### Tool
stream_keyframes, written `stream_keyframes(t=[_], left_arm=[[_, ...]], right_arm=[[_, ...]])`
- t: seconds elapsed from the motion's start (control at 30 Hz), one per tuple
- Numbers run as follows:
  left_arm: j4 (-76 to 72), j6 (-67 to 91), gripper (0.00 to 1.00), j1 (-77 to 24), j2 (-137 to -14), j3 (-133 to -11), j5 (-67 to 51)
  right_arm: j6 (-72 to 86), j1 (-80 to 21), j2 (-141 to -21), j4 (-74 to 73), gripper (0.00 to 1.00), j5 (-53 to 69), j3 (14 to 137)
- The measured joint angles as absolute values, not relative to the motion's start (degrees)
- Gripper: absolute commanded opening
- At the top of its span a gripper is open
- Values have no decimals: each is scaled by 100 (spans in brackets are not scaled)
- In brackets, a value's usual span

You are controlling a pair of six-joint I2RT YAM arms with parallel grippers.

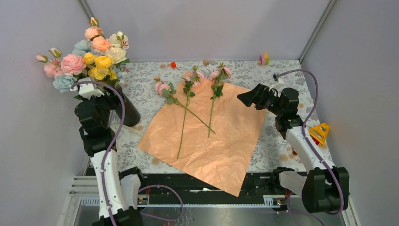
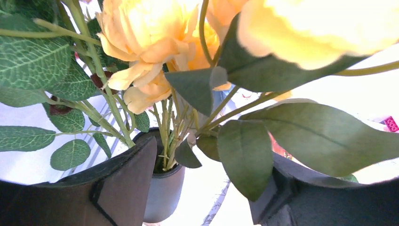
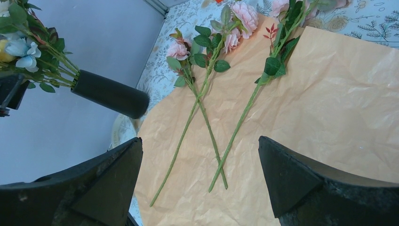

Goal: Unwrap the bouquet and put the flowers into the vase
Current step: Insert the fake flower into the vase.

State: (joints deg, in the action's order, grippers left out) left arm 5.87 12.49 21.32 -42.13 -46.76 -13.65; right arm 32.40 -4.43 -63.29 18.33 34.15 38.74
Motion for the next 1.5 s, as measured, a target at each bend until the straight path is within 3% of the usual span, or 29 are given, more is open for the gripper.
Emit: stream_keyframes(t=[0.2,0.73,0.97,1.2,1.5], left_arm=[[1278,1304,82,2132,-3918,-4908,-1369],[2248,1695,84,829,-2954,-4101,-1142],[2202,2058,84,-493,-2928,-3586,-746],[1815,2464,84,-1459,-3166,-3033,-381],[1538,2749,88,-1518,-3726,-2936,-456]], right_arm=[[3223,-443,-6453,1782,97,3511,4034],[3157,-587,-7196,823,87,3986,4976],[2910,-1704,-7784,-515,83,3098,5721],[3124,-2768,-8147,-794,80,2394,5859],[3616,-4110,-9297,-869,75,939,6370]])
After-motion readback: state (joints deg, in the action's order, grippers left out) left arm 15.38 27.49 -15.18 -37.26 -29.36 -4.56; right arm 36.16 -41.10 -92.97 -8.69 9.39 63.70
